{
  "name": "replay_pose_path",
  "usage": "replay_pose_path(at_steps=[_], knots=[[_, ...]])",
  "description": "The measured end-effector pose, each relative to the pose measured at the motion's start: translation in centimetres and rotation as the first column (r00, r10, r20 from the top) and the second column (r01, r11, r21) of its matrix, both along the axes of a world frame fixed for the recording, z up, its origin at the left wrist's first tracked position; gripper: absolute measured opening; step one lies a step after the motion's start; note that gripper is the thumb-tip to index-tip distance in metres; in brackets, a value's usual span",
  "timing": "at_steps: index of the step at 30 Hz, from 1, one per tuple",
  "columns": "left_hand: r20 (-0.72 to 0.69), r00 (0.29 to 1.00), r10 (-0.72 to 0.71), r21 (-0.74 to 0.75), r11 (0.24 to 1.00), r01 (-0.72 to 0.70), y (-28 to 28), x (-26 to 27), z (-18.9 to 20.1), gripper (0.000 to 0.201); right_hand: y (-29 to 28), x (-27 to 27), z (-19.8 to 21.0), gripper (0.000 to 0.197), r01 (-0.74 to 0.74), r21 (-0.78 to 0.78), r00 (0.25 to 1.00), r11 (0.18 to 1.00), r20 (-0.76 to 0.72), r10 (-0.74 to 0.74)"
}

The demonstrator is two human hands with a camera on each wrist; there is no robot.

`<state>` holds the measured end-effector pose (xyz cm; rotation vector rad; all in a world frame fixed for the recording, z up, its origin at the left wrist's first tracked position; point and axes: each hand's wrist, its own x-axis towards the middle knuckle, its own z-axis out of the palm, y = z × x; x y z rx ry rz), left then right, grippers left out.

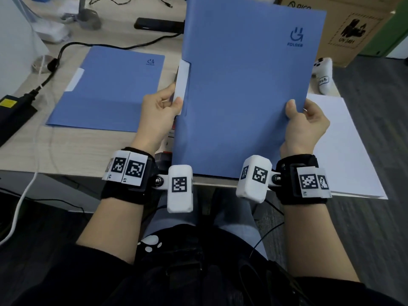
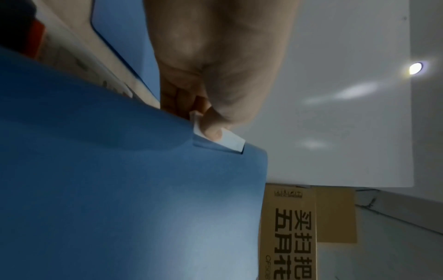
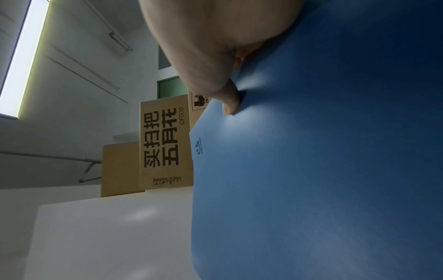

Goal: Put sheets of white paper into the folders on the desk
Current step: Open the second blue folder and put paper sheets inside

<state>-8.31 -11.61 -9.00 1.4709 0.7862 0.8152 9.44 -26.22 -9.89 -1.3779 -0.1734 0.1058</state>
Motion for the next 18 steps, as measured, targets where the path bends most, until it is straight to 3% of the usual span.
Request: replay_pose_path(at_steps=[7, 13, 15, 18], knots=[[-0.081, 0.993, -0.085, 0.051, 0.995, 0.089, 0.8, -1.4, 0.2, 0.04, 0.0, -0.7, -0.5, 0.02, 0.007, -0.01, 1.0, 1.0, 0.023, -0.007], [-0.19, 0.982, -0.015, 0.128, 0.991, 0.04, 2.7, -2.5, -0.1, 0.038, -0.9, 0.3, -0.4, 0.008, 0.046, -0.031, 0.995, 0.998, 0.089, -0.043], [-0.171, 0.985, -0.006, 0.15, 0.988, 0.032, 3.0, -2.9, 0.1, 0.034, -1.1, 0.7, -0.3, 0.008, 0.04, -0.028, 0.996, 0.999, 0.083, -0.037], [-0.069, 0.993, 0.098, 0.121, 0.989, -0.089, 3.4, -2.9, 0.2, 0.02, -1.0, 0.4, 0.0, 0.009, 0.003, -0.026, 0.997, 1.0, 0.072, -0.001]])
